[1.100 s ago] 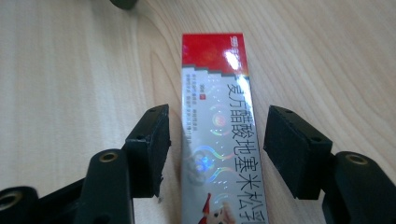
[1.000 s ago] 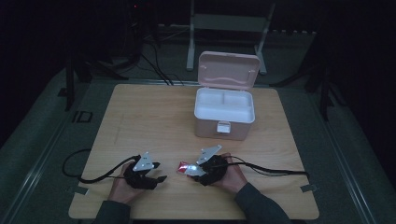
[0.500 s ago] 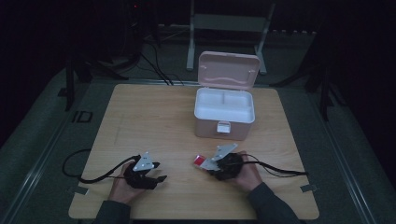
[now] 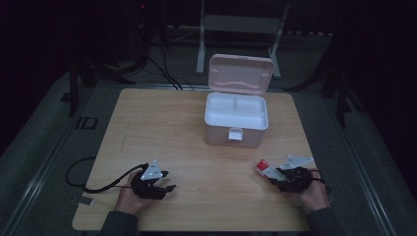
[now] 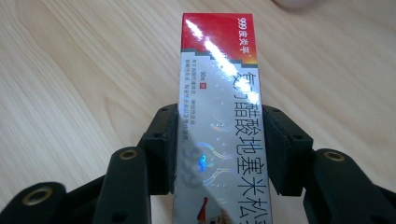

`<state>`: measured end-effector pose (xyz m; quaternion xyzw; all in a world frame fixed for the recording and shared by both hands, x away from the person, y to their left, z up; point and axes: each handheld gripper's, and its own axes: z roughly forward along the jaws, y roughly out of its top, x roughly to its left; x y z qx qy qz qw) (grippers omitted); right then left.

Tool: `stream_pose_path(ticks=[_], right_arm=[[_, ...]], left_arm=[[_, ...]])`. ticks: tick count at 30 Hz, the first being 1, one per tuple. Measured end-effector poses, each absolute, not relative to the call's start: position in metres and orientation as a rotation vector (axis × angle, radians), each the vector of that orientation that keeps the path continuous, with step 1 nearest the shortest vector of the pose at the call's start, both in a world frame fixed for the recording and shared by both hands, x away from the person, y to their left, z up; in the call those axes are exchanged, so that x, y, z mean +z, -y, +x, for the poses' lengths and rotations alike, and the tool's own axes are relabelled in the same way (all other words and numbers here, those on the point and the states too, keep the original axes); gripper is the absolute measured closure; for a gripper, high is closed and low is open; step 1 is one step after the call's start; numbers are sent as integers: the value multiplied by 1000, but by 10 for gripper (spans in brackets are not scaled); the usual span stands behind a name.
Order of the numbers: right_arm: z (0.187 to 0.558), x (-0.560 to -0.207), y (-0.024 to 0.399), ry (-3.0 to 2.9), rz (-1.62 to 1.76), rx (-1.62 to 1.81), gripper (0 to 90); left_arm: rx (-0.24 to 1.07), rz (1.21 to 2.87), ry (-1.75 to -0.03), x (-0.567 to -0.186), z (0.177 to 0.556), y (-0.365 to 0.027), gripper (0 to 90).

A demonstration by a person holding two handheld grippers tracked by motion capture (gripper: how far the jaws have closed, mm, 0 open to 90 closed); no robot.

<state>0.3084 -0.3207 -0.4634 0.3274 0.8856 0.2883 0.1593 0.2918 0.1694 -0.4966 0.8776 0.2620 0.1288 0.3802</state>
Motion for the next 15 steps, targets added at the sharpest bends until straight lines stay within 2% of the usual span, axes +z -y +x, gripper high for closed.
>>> stream_pose_path(ticks=[11, 15], right_arm=[[304, -472, 337, -2526, 986, 817, 508], [305, -478, 338, -2524, 997, 812, 440]], left_arm=[[328, 2249, -675, -497, 292, -169, 388], [334, 2244, -682, -498, 292, -169, 378]])
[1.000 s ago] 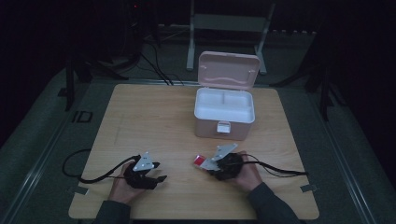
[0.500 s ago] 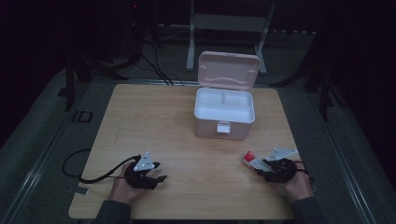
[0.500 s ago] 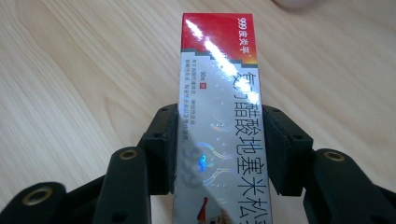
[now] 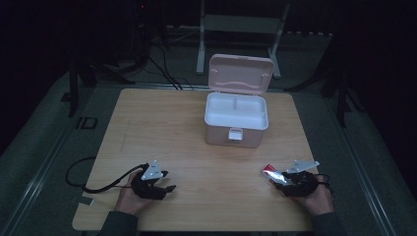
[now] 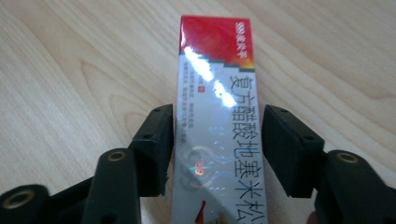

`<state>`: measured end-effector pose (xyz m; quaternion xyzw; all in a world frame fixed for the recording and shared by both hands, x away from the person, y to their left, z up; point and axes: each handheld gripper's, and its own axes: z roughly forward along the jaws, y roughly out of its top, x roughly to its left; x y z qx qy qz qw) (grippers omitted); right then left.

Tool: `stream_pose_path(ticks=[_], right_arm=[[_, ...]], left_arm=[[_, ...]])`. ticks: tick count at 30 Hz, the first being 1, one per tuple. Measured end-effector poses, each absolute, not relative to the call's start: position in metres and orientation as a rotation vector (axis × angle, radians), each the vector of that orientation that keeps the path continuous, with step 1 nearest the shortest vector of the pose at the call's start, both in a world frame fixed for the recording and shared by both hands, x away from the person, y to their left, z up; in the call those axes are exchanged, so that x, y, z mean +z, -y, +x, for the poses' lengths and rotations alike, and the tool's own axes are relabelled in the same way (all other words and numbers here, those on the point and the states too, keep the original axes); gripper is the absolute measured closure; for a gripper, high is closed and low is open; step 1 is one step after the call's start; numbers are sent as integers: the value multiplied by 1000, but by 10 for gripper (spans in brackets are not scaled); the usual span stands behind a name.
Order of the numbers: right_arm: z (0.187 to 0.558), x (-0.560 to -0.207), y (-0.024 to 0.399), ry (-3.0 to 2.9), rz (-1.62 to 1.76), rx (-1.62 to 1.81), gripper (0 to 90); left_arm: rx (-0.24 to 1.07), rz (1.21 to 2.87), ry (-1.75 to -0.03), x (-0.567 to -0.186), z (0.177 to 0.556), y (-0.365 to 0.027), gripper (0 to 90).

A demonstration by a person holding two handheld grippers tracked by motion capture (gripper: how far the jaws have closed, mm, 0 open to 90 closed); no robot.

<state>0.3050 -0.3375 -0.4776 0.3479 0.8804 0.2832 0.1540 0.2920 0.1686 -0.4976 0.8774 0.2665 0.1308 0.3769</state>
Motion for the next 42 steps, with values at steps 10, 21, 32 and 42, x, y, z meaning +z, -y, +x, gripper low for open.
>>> stream_pose_path(ticks=[10, 21, 32, 42], right_arm=[[309, -465, 330, -2474, 998, 897, 412], [328, -438, 304, -2436, 911, 965, 424], [358, -405, 289, -2366, 904, 995, 441], [394, -368, 281, -2278, 944, 1046, 441]], left_arm=[[334, 2250, -676, -498, 292, -168, 375], [355, 2217, -691, -495, 296, -168, 404], [404, 2140, -690, -443, 330, -157, 386], [454, 2053, -672, -377, 394, -127, 377]])
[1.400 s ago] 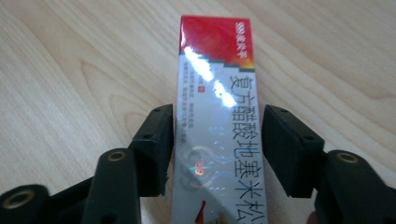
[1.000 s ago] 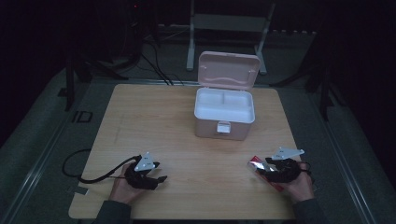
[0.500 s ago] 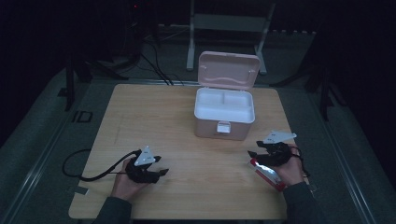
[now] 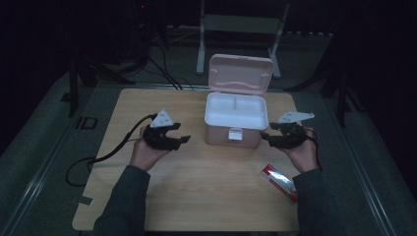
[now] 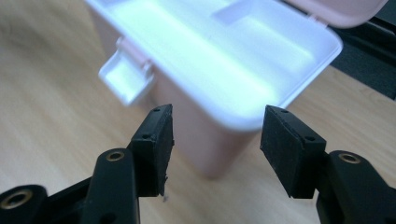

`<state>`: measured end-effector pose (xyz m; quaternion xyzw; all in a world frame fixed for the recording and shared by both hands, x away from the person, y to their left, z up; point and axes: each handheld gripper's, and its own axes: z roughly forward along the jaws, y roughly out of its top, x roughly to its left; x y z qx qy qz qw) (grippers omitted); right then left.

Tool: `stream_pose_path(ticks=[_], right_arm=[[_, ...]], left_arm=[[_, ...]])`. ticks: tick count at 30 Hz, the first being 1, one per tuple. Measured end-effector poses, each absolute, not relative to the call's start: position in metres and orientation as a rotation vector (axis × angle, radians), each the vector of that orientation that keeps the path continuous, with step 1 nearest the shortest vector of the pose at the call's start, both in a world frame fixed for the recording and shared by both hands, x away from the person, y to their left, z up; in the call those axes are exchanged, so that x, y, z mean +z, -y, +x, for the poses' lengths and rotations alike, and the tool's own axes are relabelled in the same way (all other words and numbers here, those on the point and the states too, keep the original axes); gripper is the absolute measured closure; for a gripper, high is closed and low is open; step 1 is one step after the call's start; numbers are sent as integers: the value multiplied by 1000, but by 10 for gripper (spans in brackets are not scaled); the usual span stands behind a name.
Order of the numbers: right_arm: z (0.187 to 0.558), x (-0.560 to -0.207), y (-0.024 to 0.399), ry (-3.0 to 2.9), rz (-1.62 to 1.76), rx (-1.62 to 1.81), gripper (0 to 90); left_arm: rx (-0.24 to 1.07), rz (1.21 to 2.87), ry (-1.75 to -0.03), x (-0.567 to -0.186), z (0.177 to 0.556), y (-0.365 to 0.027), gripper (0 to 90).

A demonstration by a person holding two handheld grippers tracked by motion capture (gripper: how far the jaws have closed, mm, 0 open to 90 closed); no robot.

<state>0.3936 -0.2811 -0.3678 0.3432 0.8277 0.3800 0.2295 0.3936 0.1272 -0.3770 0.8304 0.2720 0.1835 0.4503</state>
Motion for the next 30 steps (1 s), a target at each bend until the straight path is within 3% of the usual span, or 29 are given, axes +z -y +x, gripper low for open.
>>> stream_pose_path(ticks=[8, 16, 21, 30], right_arm=[[426, -368, 281, -2234, 1025, 1061, 444], [452, -383, 284, -2251, 1124, 1037, 478], [456, -385, 288, -2252, 1158, 1055, 516], [457, -389, 287, -2260, 1168, 1061, 506]], left_arm=[[436, 2041, -713, -365, 440, -97, 379], [393, 2109, -796, -380, 480, -57, 375], [381, 2143, -830, -390, 488, -47, 392], [305, 2127, -899, -400, 486, -49, 418]])
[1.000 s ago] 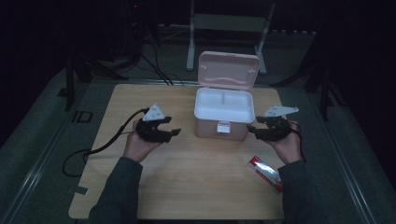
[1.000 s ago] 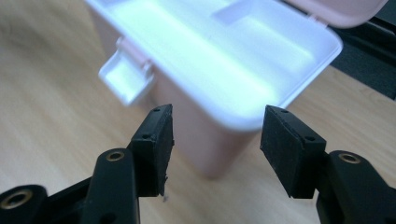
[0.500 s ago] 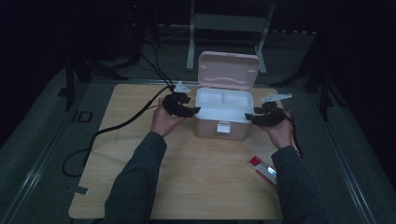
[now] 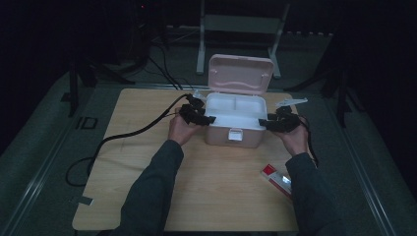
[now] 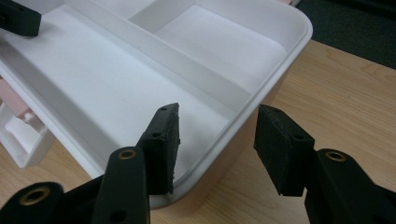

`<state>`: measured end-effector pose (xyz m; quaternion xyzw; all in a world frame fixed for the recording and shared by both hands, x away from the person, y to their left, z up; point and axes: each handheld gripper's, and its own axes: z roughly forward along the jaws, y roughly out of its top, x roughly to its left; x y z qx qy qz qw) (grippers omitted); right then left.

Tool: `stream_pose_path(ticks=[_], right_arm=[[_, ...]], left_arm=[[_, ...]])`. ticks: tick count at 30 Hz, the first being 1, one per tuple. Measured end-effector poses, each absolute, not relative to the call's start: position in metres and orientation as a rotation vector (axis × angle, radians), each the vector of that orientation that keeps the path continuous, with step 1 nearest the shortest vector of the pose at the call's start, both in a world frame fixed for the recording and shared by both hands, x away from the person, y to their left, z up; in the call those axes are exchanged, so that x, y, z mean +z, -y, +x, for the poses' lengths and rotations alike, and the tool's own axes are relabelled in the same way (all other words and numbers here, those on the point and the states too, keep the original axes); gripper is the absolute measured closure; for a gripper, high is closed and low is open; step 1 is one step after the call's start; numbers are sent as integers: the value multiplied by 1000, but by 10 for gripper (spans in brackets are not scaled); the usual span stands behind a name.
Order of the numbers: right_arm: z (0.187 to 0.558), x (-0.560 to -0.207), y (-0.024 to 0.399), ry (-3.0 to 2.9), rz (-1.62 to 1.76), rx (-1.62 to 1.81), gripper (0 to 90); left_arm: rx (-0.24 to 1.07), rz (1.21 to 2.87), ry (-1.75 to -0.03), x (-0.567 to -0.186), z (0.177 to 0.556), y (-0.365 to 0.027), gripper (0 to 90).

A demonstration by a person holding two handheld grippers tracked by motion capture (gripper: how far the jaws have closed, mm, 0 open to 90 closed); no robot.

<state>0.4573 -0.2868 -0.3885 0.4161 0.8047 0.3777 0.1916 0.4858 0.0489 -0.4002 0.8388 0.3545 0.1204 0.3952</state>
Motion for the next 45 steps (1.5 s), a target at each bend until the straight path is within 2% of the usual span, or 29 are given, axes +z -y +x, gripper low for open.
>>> stream_pose_path(ticks=[8, 15, 18, 28, 45], right_arm=[[445, -390, 272, -2287, 1129, 1090, 505], [428, -390, 255, -2335, 1084, 1046, 480], [415, -389, 246, -2355, 1054, 1025, 480], [394, -391, 241, -2373, 1052, 1043, 461], [378, -391, 236, -2360, 1106, 1053, 454]], left_arm=[[397, 2169, -934, -396, 455, -61, 421], [405, 2158, -966, -396, 428, -74, 425], [448, 2177, -980, -395, 408, -78, 424], [475, 2183, -1012, -394, 377, -80, 424], [529, 2191, -960, -393, 373, -82, 402]])
